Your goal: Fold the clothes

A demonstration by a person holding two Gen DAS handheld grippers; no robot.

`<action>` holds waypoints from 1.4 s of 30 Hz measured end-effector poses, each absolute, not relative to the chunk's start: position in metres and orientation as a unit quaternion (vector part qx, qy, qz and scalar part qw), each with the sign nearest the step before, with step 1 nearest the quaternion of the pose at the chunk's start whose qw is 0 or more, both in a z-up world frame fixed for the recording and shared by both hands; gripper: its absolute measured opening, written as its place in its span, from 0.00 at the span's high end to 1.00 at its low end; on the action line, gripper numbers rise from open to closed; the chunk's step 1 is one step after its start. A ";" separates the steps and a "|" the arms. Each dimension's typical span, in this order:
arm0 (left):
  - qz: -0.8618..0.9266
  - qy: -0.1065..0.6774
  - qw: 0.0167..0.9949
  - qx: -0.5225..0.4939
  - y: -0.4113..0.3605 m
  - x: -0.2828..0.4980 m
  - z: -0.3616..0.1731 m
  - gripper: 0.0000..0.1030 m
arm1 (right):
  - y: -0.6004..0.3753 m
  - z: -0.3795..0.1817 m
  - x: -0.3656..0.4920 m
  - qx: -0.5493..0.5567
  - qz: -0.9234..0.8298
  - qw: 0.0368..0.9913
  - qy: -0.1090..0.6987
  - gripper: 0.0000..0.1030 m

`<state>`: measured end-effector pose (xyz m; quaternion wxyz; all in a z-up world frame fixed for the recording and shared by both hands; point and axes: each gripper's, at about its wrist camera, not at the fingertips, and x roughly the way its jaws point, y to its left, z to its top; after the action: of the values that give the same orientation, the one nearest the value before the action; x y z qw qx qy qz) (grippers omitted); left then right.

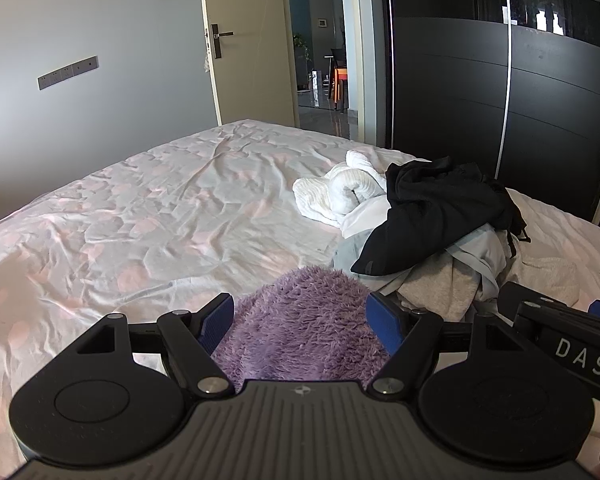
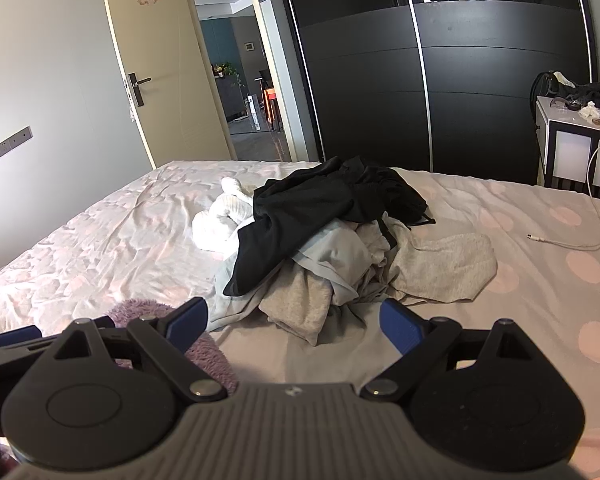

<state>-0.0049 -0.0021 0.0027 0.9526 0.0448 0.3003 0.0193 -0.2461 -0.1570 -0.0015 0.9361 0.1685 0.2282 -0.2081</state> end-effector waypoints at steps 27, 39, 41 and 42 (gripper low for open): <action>0.020 0.302 0.952 0.042 -0.001 -0.007 0.004 0.30 | -0.158 -0.002 -0.248 0.176 -0.202 0.937 0.226 0.09; 0.030 0.301 0.952 0.037 -0.002 -0.005 0.003 0.30 | -0.159 -0.003 -0.248 0.178 -0.188 0.942 0.212 0.09; 0.028 0.301 0.952 0.035 -0.001 -0.004 0.003 0.30 | -0.160 -0.002 -0.248 0.177 -0.184 0.944 0.208 0.09; 0.027 0.301 0.953 0.034 -0.001 -0.004 0.003 0.30 | -0.160 -0.001 -0.248 0.175 -0.183 0.945 0.207 0.09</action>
<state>-0.0040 -0.0007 0.0026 0.9525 0.0342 0.3013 0.0274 -0.2476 -0.1597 -0.0013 0.9450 0.1751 0.2072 -0.1828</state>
